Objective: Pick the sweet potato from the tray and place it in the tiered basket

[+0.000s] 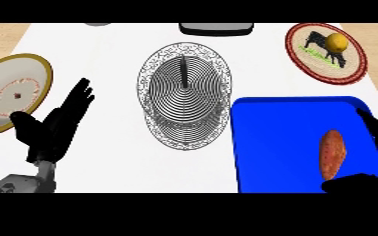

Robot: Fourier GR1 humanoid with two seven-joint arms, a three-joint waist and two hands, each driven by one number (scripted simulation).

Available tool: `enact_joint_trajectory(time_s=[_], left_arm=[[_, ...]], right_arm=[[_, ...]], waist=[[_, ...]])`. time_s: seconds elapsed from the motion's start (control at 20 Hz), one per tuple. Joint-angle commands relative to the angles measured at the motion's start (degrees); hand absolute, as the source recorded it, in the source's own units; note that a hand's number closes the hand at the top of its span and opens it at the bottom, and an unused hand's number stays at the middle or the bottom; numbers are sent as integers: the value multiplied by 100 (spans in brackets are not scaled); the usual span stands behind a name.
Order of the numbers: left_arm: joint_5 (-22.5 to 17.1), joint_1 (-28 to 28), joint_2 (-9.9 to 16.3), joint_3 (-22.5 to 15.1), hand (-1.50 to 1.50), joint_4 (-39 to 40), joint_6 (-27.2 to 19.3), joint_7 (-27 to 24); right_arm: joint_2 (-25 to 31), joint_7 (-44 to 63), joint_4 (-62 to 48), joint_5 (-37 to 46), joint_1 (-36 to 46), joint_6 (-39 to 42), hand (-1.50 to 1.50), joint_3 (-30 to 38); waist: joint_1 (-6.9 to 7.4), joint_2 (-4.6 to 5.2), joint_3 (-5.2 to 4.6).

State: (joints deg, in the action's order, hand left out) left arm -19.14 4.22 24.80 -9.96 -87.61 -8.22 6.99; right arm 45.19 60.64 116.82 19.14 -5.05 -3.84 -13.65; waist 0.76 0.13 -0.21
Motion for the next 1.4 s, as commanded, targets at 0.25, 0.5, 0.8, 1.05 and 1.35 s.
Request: enact_joint_trajectory(time_s=[0.25, 0.5, 0.8, 1.05, 1.35], left_arm=[[206, -324, -230, 11, 0, -287, -31, -31], [134, -221, -74, 310, 0, -281, 229, 214], [342, -385, -343, 269, 0, -386, 242, 141], [426, -191, -399, 472, 0, -723, 304, 725], [822, -349, -755, 484, 0, -206, 440, 102]], right_arm=[[-808, 647, -1118, 575, 603, 173, -150, -155], [-1306, 384, -1582, 1139, 447, 57, -150, -324], [-1652, -89, -2203, 1938, 113, -313, -150, -347], [-1681, -459, -2393, 2196, 240, -83, -150, 71], [-1673, -1068, -2848, 1880, 124, 265, -150, 547]], waist=[[-24, -10, 21], [-54, -13, 21], [-63, -20, 22], [-76, -20, 22], [-81, -15, 22]])
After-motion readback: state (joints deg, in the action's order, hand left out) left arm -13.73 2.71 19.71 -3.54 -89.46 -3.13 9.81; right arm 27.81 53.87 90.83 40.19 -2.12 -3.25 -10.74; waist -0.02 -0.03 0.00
